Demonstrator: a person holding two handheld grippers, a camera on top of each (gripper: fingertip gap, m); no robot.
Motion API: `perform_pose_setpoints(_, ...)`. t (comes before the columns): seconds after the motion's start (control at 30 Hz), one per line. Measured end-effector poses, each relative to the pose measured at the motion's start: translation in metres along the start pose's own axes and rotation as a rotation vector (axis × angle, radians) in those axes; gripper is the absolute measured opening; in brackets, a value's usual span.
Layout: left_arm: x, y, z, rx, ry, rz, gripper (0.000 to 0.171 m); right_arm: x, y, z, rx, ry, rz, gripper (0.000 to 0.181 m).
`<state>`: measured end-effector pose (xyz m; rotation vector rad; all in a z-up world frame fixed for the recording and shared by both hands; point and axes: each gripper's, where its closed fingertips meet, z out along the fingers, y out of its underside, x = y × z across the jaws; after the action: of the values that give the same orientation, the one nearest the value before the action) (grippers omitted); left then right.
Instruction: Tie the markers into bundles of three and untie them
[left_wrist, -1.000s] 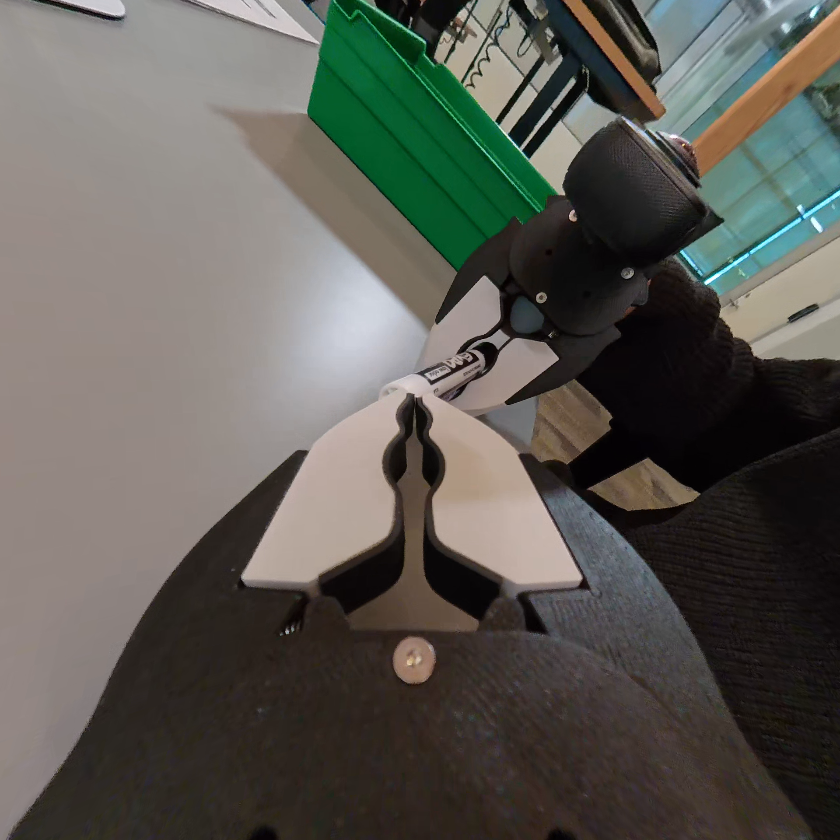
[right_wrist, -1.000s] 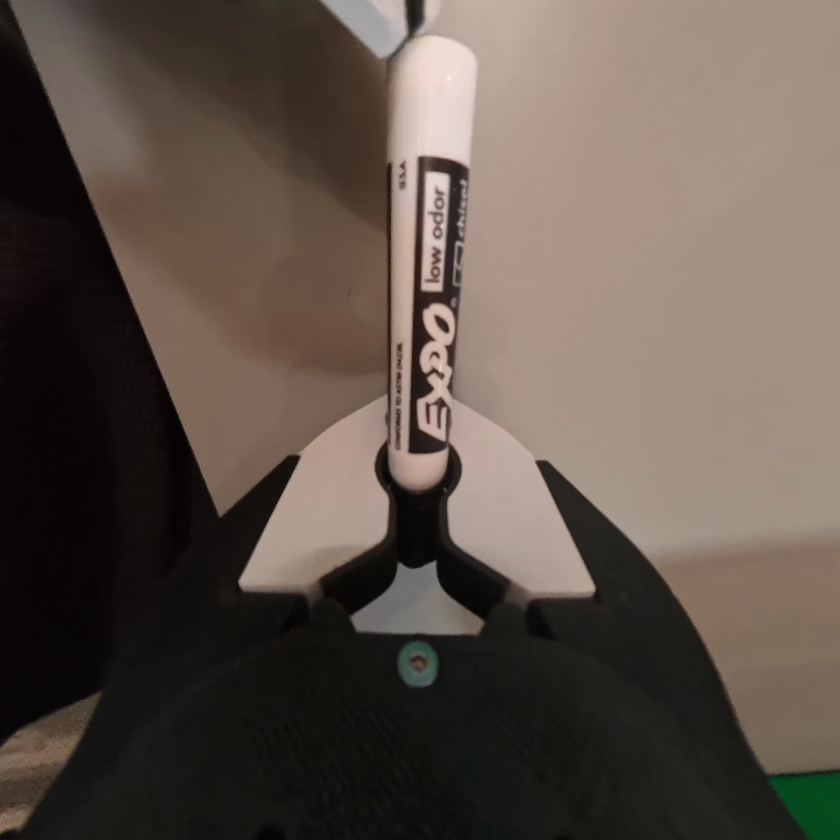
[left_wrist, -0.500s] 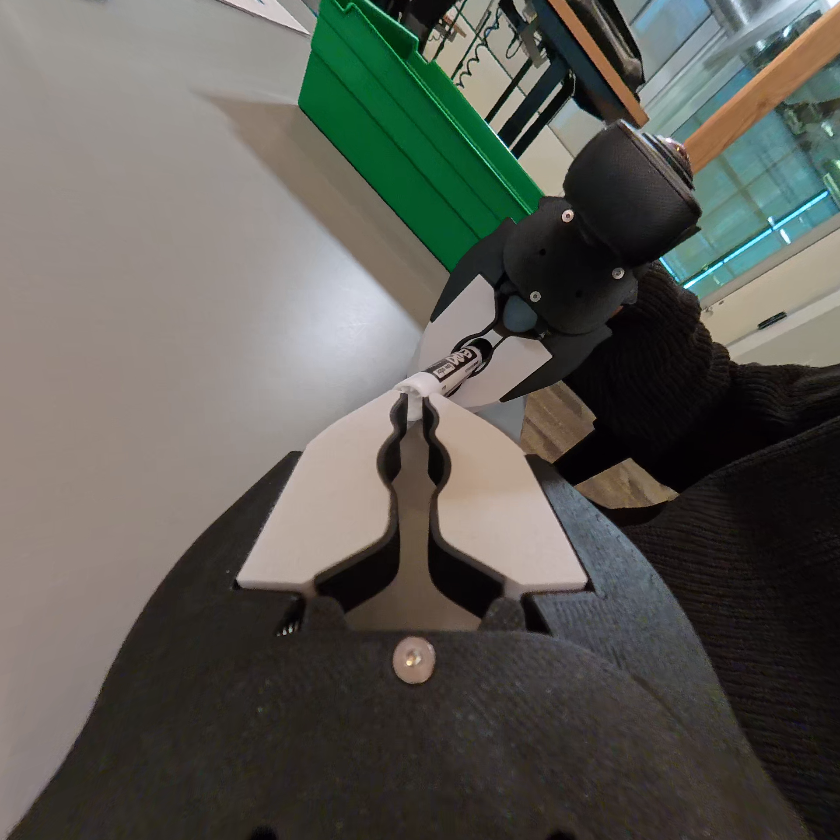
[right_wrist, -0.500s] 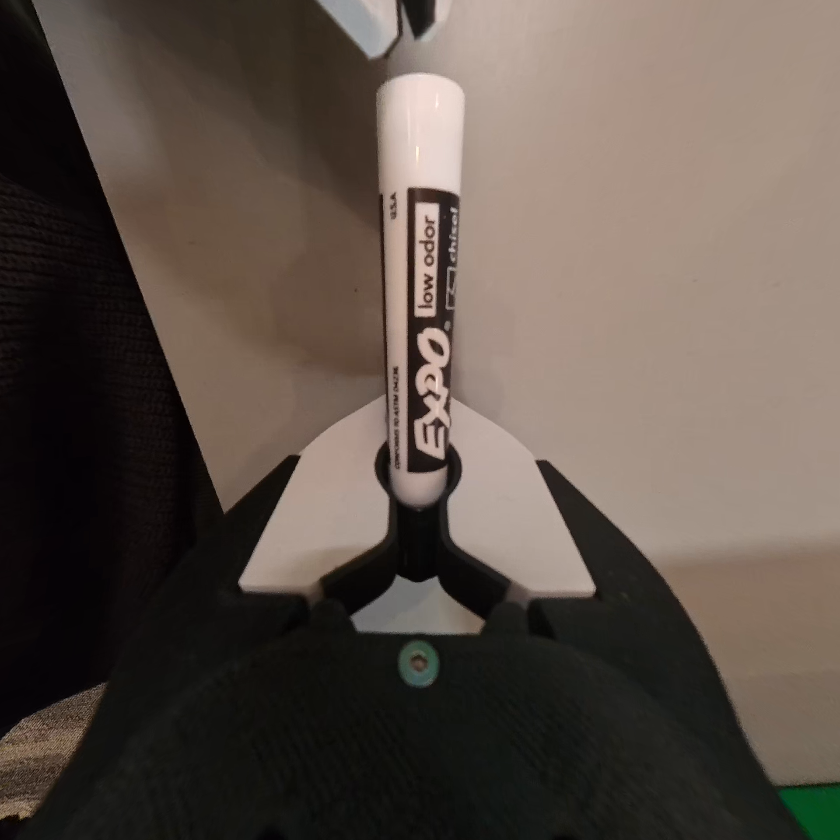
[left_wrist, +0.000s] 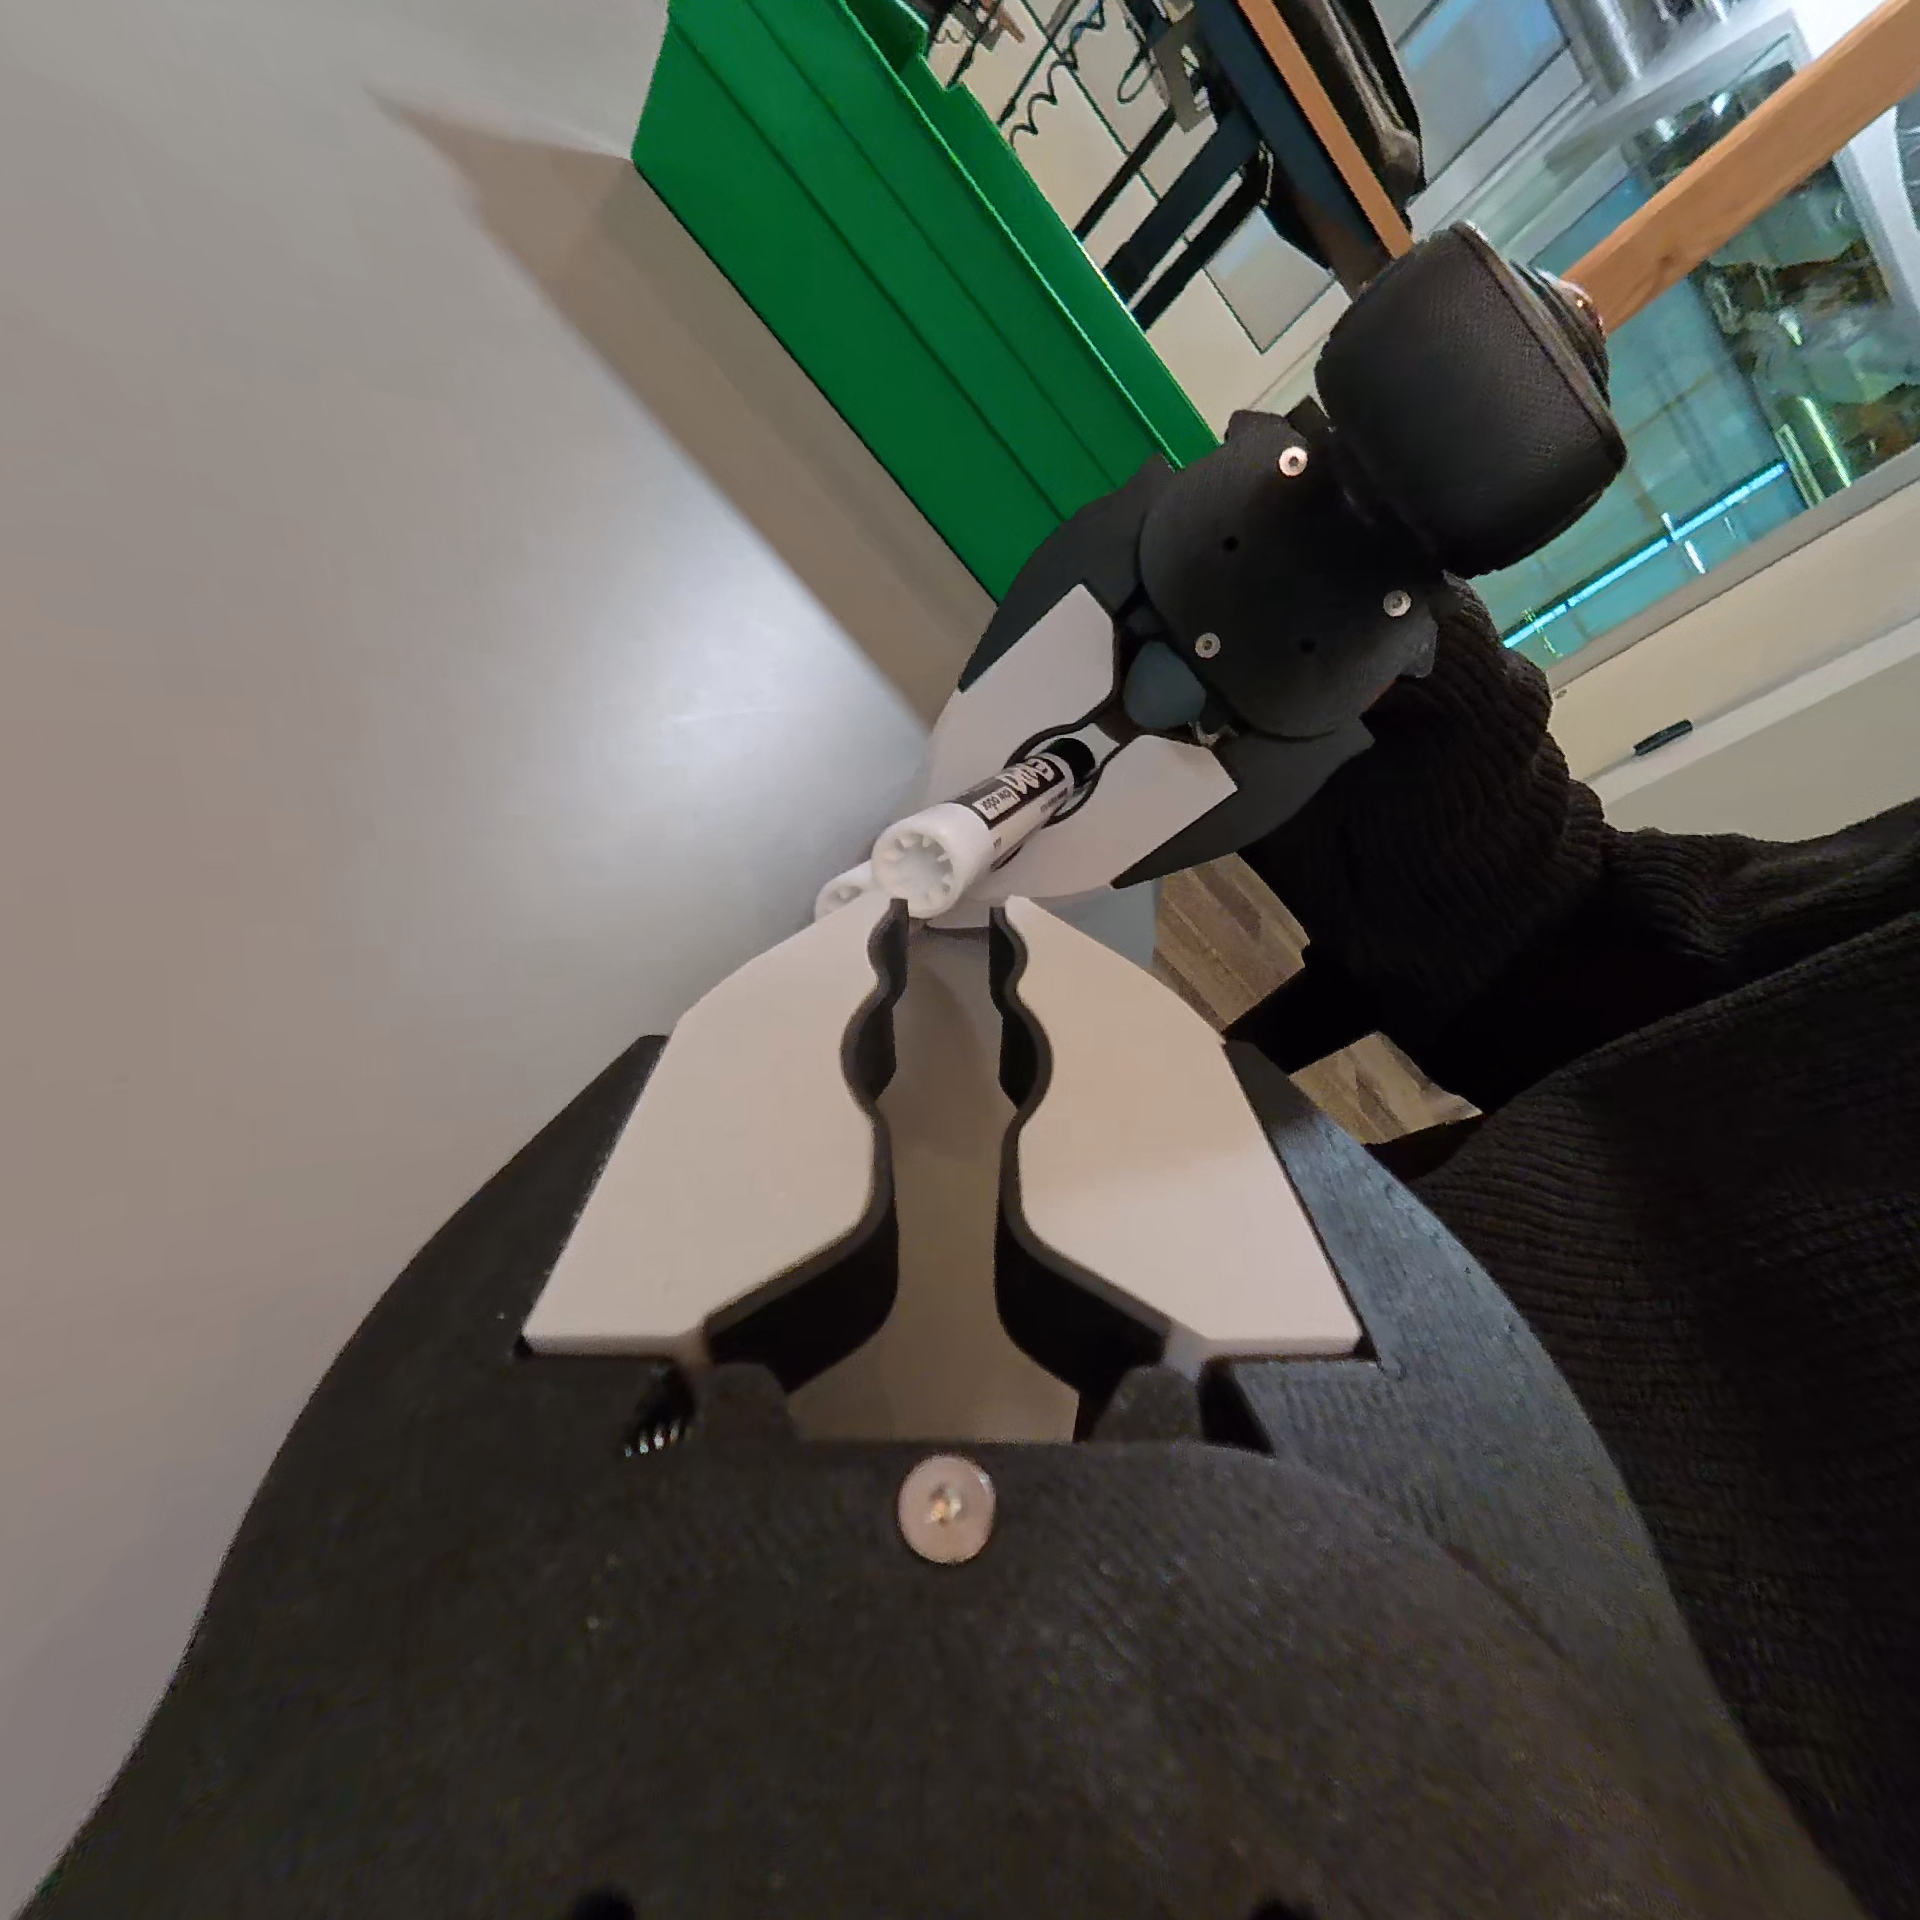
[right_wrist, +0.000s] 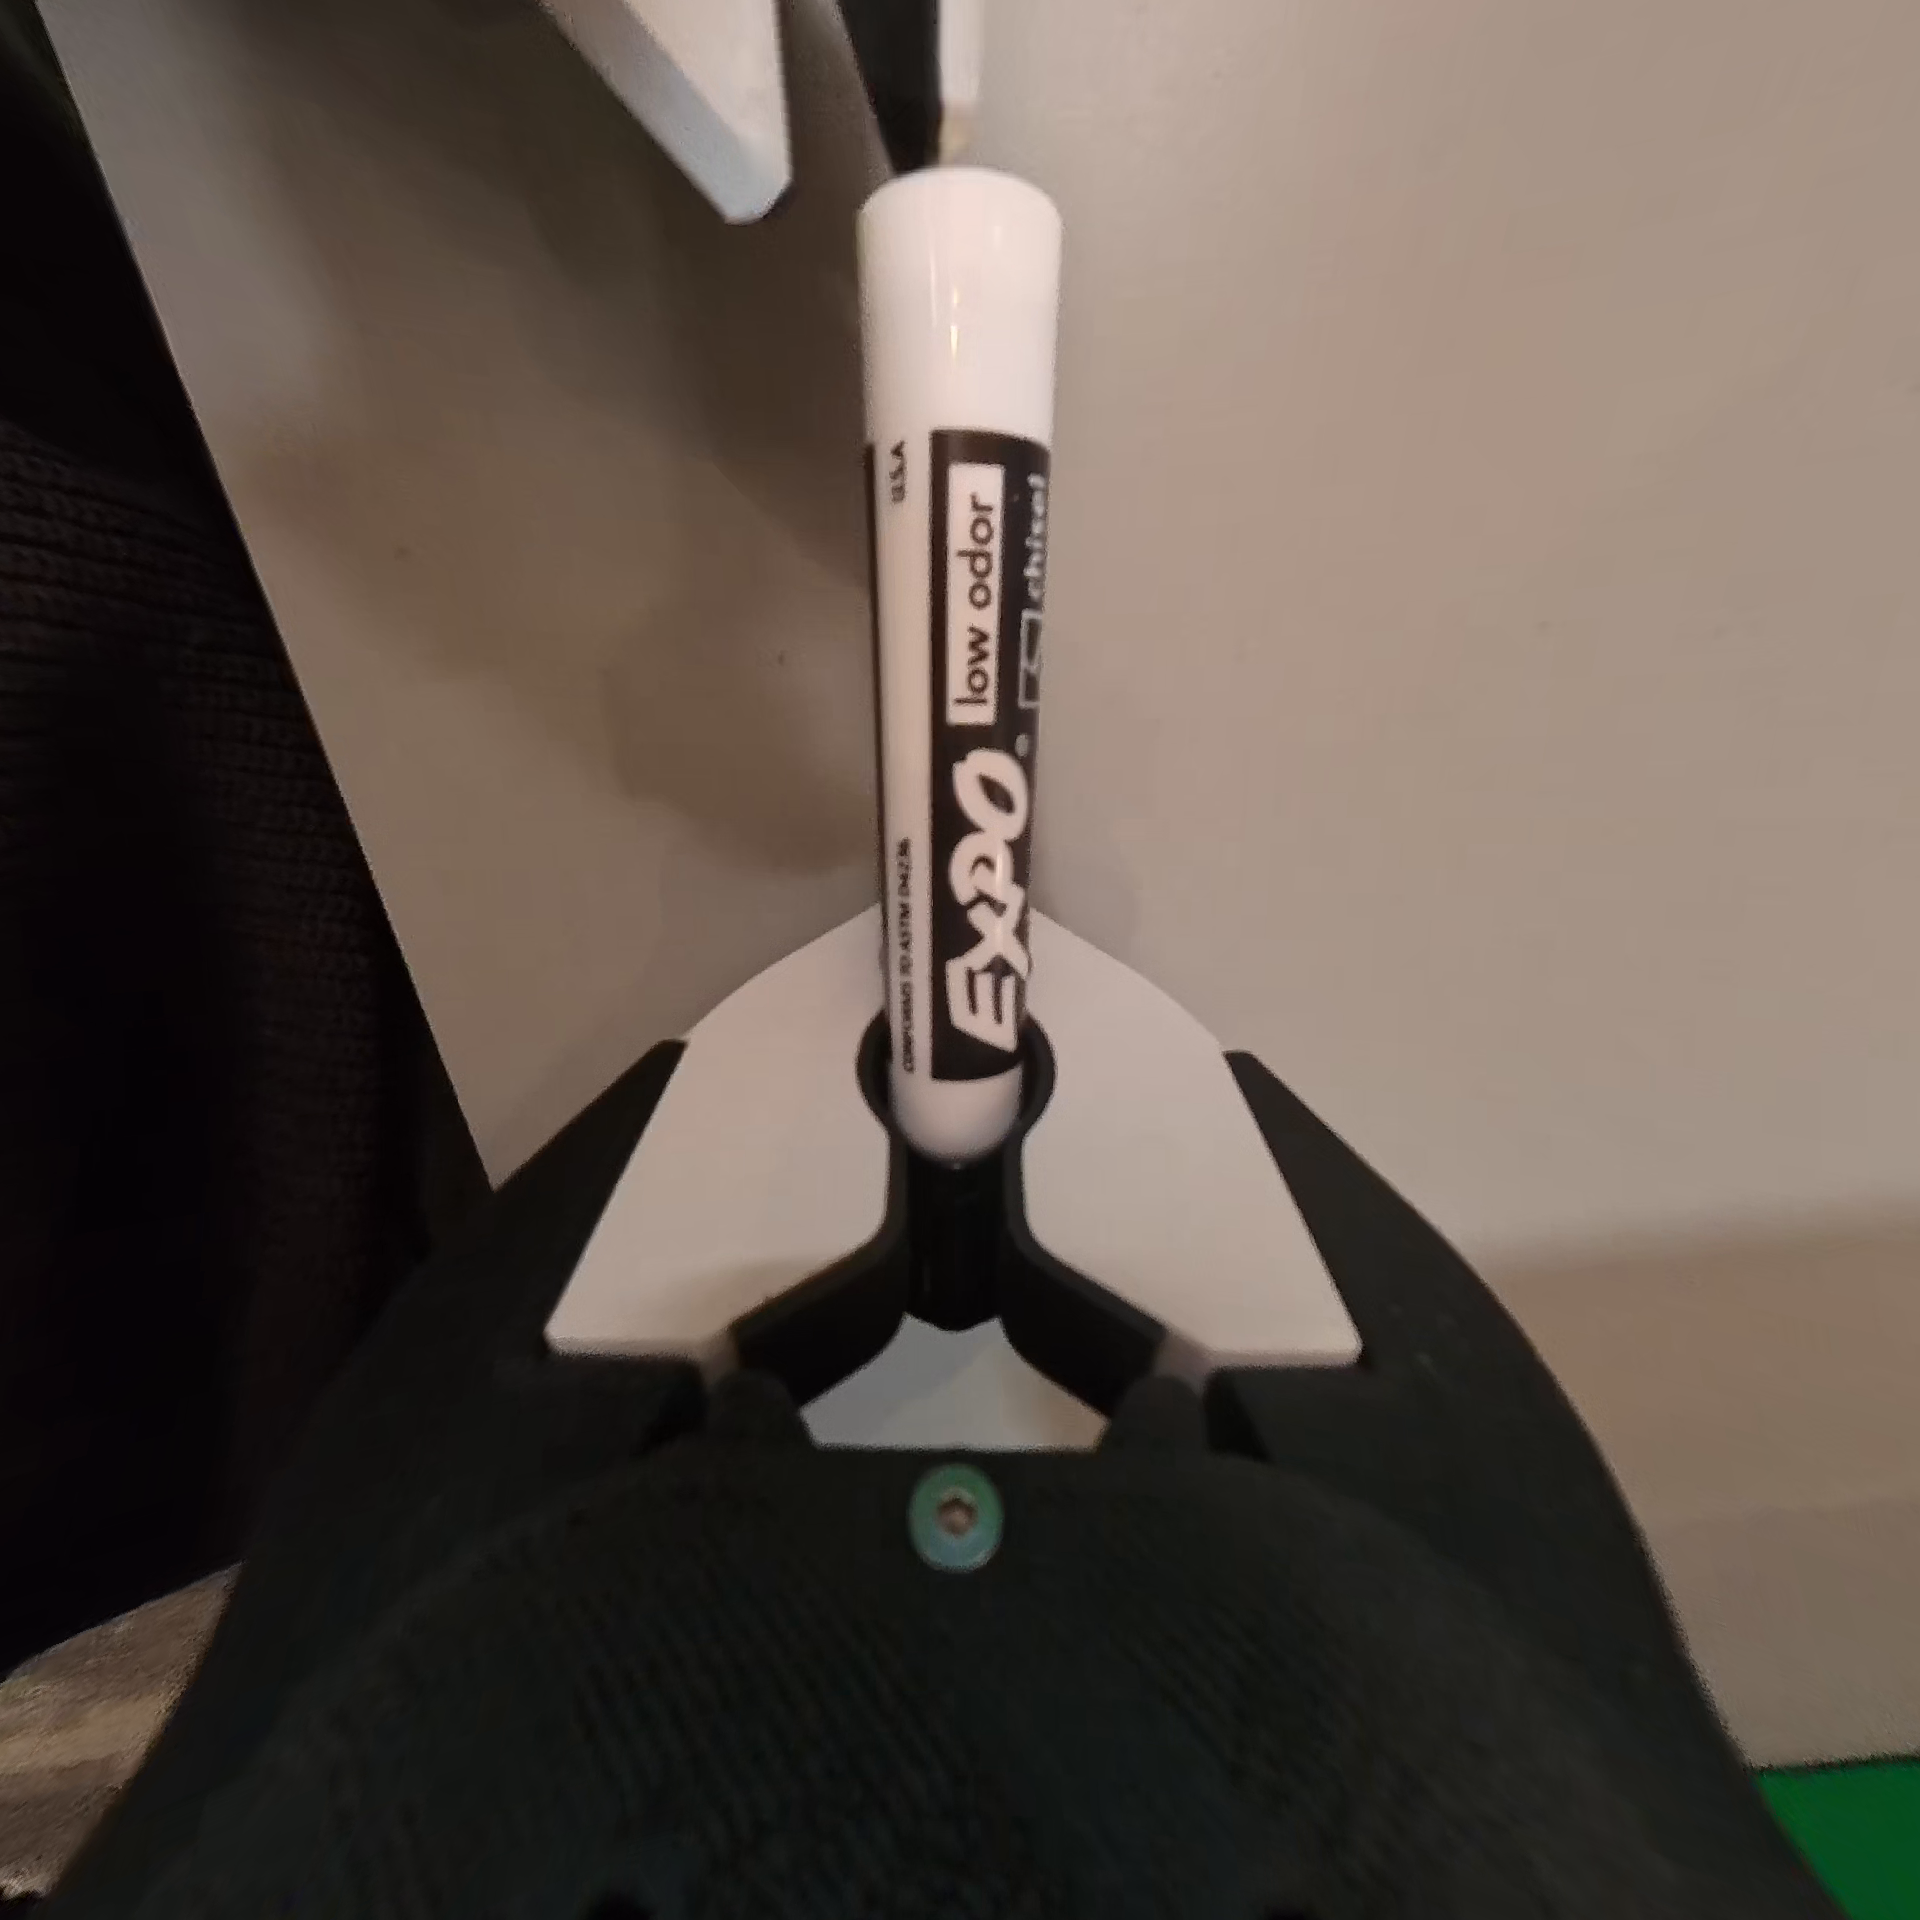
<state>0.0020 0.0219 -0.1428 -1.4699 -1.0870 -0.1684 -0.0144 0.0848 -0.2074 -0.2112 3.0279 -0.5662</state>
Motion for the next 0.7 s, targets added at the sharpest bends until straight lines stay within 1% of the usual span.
perform_pose_setpoints(0.07, 0.005, 0.000, 0.001, -0.004, 0.017, 0.019, 0.019, 0.003, -0.003, -0.002, 0.023, 0.029, -0.031, 0.015)
perform_pose_setpoints(0.17, 0.005, 0.002, 0.002, -0.021, -0.006, 0.060, 0.022, 0.003, -0.004, -0.004, 0.040, 0.040, -0.072, 0.015)
perform_pose_setpoints(0.3, 0.003, 0.008, 0.005, -0.067, -0.030, 0.093, 0.022, 0.005, 0.002, -0.004, 0.014, 0.057, -0.104, 0.015)
perform_pose_setpoints(0.43, 0.005, 0.015, 0.007, -0.108, -0.026, 0.112, 0.022, 0.005, 0.009, -0.006, -0.013, 0.059, -0.122, 0.015)
perform_pose_setpoints(0.53, 0.008, 0.019, 0.009, -0.133, -0.012, 0.129, 0.024, 0.004, 0.011, -0.008, -0.017, 0.050, -0.127, 0.015)
perform_pose_setpoints(0.7, 0.020, 0.018, 0.010, -0.117, 0.056, 0.141, 0.027, 0.001, 0.015, -0.008, -0.042, 0.034, -0.137, 0.015)
